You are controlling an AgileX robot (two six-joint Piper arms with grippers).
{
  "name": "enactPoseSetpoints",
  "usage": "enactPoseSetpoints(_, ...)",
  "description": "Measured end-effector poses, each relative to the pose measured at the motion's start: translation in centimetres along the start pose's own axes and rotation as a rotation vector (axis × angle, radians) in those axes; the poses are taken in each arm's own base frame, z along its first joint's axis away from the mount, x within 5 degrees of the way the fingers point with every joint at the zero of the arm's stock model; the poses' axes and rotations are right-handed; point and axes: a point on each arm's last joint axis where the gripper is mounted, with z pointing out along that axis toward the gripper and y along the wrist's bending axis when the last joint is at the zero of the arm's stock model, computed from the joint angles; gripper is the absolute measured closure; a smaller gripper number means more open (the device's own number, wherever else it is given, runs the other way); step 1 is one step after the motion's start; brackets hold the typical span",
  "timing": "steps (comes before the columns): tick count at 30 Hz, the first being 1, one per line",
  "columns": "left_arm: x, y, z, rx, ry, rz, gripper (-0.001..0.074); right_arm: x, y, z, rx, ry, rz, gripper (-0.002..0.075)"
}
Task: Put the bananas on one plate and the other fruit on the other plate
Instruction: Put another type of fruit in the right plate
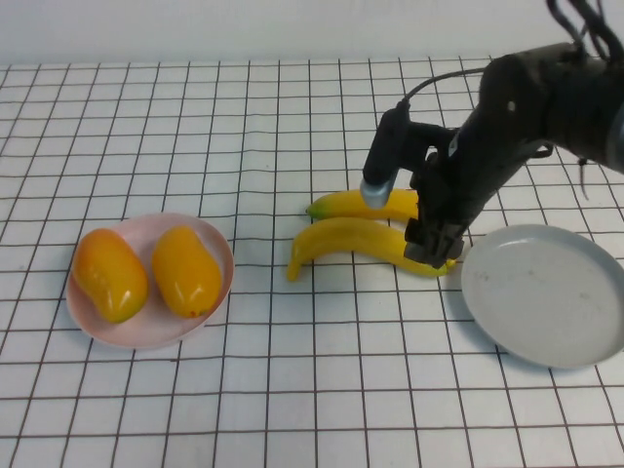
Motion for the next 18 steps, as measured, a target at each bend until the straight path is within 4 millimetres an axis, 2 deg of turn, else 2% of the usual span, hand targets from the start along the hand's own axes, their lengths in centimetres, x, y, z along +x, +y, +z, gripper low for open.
enactPoseSetpoints(6,0.0,0.0,0.0,0.0,0.0,0.0,0.0739,-1.3,-1.7,3.8,-0.045,0.06,0.024,0.0238)
enactPoseSetpoints(14,0.0,0.0,0.0,0.0,0.0,0.0,0.0739,-1.9,-2.2,6.1,-0.065,0.051,0.08,0.0241)
enactPoseSetpoints(18,0.0,0.0,0.0,0.0,0.0,0.0,0.0739,-1.7,-2.0,7.0,-0.086,0.064,0.09,0.0279)
